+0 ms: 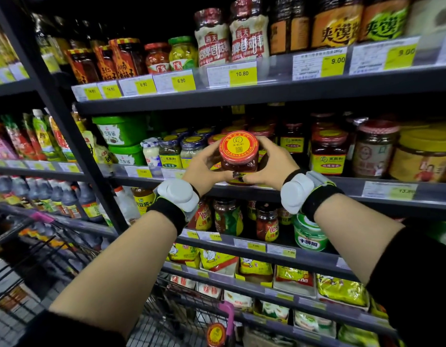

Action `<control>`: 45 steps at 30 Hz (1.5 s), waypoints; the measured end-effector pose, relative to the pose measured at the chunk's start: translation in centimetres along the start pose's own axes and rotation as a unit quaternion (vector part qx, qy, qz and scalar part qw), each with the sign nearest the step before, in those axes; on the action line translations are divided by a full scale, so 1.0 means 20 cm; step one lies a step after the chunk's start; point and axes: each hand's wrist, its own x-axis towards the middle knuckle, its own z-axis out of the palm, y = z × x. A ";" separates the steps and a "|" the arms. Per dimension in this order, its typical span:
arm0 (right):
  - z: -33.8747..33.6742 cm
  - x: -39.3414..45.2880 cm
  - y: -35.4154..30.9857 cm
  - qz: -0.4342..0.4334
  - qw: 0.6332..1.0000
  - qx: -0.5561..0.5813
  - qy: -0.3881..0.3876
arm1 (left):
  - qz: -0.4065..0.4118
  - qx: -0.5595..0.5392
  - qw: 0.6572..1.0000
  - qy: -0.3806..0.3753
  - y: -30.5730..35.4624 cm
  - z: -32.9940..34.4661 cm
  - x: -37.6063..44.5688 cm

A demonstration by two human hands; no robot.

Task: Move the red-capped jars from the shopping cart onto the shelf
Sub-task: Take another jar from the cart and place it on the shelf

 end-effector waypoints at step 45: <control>-0.04 0.28 0.22 0.108 0.992 -0.045 -0.041 | 0.071 0.376 0.924 0.013 -0.12 0.13 0.32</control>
